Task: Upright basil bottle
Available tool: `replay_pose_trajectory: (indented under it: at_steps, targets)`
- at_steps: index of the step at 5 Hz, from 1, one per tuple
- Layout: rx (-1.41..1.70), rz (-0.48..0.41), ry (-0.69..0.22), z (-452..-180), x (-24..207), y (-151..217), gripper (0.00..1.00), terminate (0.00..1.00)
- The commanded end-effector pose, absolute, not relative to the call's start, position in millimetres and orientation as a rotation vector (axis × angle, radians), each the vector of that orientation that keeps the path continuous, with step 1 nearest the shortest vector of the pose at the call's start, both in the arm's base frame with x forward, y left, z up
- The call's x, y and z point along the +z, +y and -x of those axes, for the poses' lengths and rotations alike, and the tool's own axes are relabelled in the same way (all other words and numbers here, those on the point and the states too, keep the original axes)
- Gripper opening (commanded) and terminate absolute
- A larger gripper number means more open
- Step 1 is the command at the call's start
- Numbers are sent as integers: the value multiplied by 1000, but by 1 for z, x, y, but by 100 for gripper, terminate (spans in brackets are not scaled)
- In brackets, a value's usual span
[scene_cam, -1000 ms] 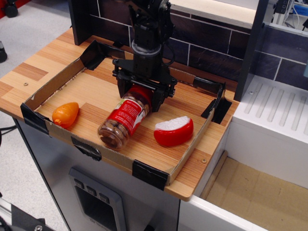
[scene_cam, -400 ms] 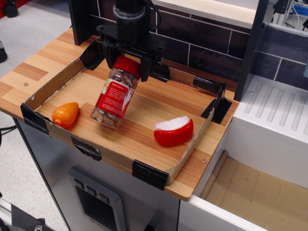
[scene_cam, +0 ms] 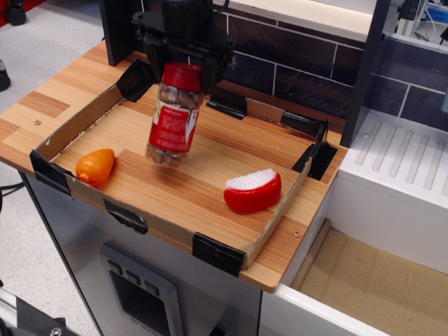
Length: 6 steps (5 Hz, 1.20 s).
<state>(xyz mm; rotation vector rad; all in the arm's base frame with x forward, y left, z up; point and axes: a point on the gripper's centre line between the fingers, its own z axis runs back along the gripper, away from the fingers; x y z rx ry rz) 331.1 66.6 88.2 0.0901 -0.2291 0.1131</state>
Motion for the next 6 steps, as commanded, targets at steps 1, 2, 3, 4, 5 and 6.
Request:
replay_pose_trajectory:
  at_steps: [1, 2, 3, 4, 5, 6]
  targets:
    - [99, -101, -339, -334, 122, 71, 0, 0]
    - [90, -111, -572, -336, 117, 71, 0, 0]
    - [101, -106, -600, -344, 115, 71, 0, 0]
    - [127, -97, -600, -347, 113, 69, 0, 0]
    - [139, -141, -570, -346, 100, 69, 100, 0]
    - [143, -147, -558, -348, 99, 70, 100, 0]
